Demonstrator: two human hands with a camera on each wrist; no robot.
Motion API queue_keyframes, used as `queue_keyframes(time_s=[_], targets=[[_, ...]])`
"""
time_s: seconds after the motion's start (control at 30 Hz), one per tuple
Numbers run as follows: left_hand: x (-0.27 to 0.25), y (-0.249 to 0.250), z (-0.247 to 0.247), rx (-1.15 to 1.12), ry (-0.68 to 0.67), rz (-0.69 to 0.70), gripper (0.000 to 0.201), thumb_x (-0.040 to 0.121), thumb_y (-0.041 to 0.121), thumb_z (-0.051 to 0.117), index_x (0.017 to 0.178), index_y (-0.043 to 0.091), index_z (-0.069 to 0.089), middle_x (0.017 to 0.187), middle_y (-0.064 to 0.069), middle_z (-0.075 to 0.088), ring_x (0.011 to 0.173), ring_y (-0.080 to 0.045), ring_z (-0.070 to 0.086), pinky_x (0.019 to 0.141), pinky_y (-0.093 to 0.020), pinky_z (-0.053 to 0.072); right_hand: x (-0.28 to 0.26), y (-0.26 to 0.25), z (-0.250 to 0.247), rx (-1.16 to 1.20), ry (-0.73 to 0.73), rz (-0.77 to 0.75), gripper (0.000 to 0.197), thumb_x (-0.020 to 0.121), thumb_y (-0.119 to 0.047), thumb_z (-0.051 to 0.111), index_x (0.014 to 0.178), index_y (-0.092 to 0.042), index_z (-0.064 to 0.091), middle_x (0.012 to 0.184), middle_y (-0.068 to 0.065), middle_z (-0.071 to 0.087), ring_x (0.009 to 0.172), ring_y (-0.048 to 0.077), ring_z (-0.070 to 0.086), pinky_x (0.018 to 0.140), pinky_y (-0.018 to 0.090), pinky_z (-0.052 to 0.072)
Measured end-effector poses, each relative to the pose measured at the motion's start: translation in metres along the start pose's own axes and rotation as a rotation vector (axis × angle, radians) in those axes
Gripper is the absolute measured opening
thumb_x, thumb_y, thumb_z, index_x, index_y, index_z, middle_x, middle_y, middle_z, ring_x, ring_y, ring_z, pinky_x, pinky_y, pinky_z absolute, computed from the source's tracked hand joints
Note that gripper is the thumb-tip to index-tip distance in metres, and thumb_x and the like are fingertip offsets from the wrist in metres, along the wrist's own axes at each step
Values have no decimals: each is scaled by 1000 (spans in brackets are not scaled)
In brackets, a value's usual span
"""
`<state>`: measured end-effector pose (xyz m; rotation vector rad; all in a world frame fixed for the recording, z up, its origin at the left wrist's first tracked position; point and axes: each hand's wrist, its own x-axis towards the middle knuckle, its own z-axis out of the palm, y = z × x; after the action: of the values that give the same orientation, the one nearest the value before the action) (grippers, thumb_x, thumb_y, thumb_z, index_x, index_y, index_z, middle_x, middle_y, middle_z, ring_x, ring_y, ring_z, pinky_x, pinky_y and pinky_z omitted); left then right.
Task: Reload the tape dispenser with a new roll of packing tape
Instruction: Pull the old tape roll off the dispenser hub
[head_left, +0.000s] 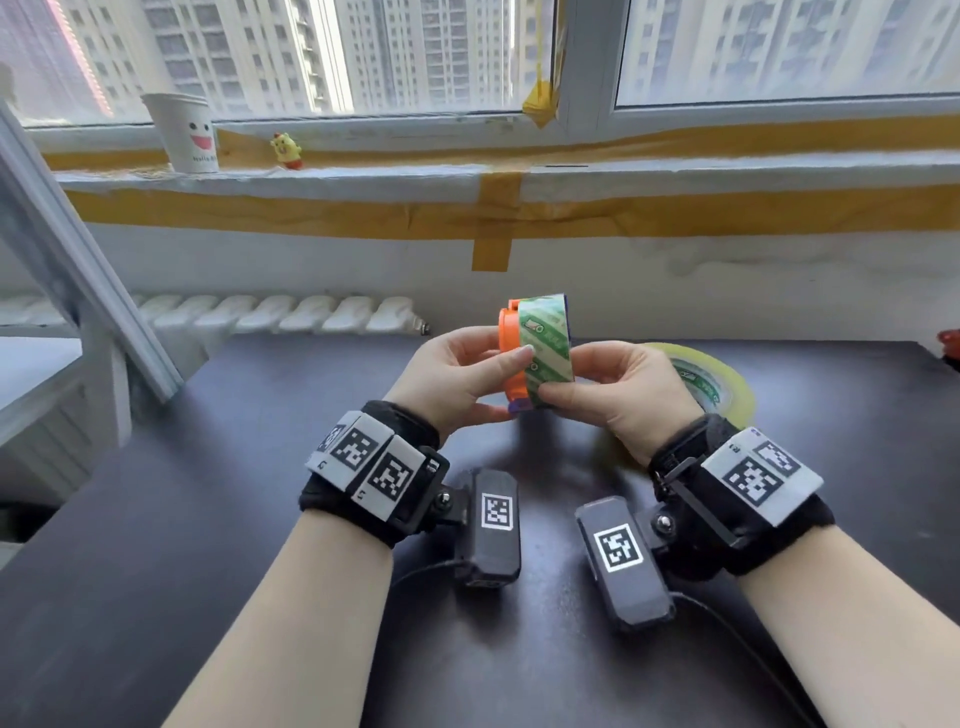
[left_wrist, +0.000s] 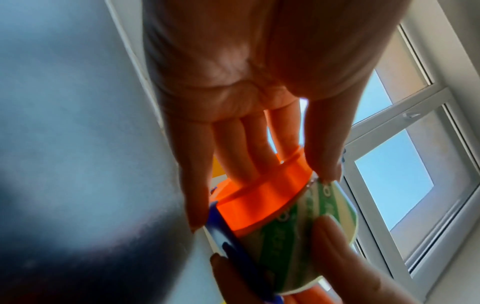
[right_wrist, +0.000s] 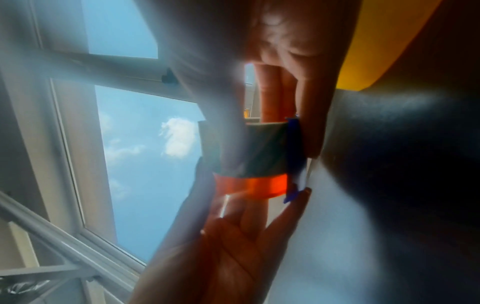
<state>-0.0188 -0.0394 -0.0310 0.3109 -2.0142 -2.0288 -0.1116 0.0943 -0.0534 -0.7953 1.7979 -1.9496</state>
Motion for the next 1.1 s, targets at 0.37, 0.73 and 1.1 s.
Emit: queue_keyframes(time_s=[0.37,0.73,1.1], targets=[[-29,1,-12,-35,-70,52,15,87,-2,55,87,8,67,69,3,75,63,-7,69,74,-32,59,-28,-14,6,101,-39,90,55,51,-32,74,100,-20,52,129,14,47,116,26,56,86,46,55],[-29,-9,-21,-63,-128,-29,22,93,19,48,93,15,69,84,0,77,79,-14,74,79,-45,56,-27,-3,5,65,-119,136,85,76,-13,70,145,-36,28,136,10,42,124,23,51,87,40,56],[-29,-10,-22,-20,-219,-37,26,72,28,61,92,14,71,84,-1,77,80,-12,73,75,-34,60,-25,6,3,58,-288,94,93,68,4,72,142,-36,33,129,2,57,108,17,63,92,37,55]])
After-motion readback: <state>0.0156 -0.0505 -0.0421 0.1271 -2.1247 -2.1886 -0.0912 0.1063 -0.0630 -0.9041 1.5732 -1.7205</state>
